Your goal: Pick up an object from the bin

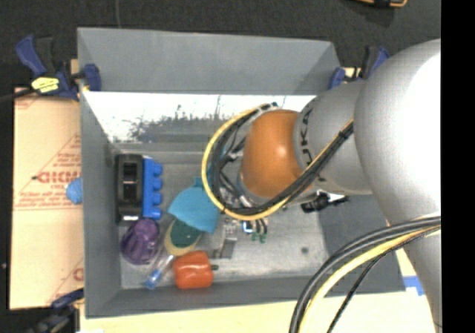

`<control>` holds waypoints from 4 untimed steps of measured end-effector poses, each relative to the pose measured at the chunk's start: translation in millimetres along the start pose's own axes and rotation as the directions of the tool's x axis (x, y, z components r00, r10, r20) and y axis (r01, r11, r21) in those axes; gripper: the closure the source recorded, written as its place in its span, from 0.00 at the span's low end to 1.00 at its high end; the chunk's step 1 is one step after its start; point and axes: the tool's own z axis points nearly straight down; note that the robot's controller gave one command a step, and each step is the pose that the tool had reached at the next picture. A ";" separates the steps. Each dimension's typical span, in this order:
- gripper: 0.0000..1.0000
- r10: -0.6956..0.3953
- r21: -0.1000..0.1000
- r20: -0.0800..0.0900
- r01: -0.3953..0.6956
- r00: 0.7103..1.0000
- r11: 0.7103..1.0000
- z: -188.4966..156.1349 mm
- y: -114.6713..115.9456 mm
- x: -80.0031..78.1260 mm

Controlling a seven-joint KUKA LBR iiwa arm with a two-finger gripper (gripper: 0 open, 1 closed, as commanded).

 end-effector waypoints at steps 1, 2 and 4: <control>0.00 -0.185 0.010 0.024 0.185 0.982 0.983 -5.4 2.7 -27.2; 0.00 -0.185 0.009 0.023 0.184 0.983 0.983 -5.2 2.9 -26.6; 0.00 -0.234 0.014 0.025 0.234 0.972 0.972 -1.4 60.5 13.7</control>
Offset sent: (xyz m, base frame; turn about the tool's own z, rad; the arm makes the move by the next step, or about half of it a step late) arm 0.0000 0.0000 0.0000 0.0000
